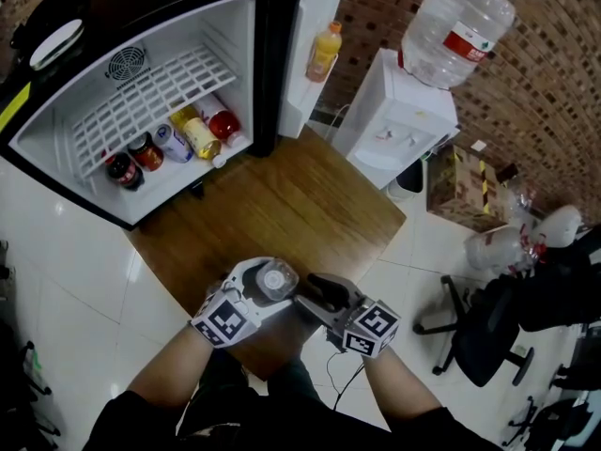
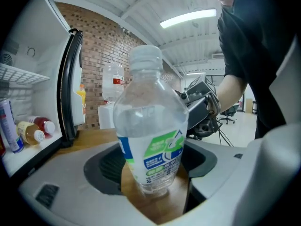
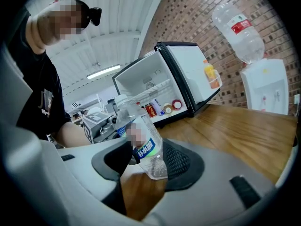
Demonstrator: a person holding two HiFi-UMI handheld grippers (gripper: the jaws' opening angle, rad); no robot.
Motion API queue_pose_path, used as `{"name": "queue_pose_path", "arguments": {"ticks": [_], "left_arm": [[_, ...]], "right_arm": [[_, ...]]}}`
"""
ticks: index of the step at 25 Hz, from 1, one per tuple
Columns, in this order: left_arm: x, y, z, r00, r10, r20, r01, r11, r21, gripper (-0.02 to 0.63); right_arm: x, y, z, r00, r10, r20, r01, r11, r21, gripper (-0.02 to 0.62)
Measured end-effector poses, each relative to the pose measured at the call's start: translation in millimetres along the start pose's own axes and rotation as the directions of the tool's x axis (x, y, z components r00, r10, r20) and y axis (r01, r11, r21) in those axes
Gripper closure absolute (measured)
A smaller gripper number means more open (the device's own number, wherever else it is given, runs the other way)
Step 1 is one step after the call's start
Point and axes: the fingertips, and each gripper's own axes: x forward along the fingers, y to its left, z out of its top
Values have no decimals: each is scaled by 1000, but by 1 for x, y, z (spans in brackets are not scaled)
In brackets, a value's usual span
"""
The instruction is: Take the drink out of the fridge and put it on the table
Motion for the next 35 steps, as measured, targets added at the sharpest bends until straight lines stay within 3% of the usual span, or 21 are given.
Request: {"name": "queue_pose_path", "arguments": {"ticks": [6,13,17,23,28,32,33,35], "left_arm": [[5,-2,-12,996,-6,-90,8,1000,17,267],[3,1,-7,998,2,-67,-3,1000,-15,247],[-5,3,-3,998,13,-56,-16,999,-42,204],[-73,-3,14,994,102,-44,-107,985,-138,204],[-152,-25,69,971,236,29,-224,949,-220,282],[-216,-54,113,944,262,199,-181,919,-351,394],[-235,-59,121,937,266,229,-173,918,-357,415],[-276,-71,135,926,258,275,-158,928,-338,458]], "right_arm": [[-2,1,1,1000,0,3,0,1000,10,374],[-6,2,3,1000,2,12,-2,1000,5,374],[-19,0,5,1000,-5,13,5,1000,0,374],[-74,16,21,1000,-22,5,22,1000,-13,390],[-128,42,60,1000,-5,21,6,998,-55,462],[-160,84,86,997,-30,71,35,998,-59,563],[-164,101,92,995,-38,94,43,997,-57,594],[-168,142,98,989,-45,137,54,997,-59,594]]}}
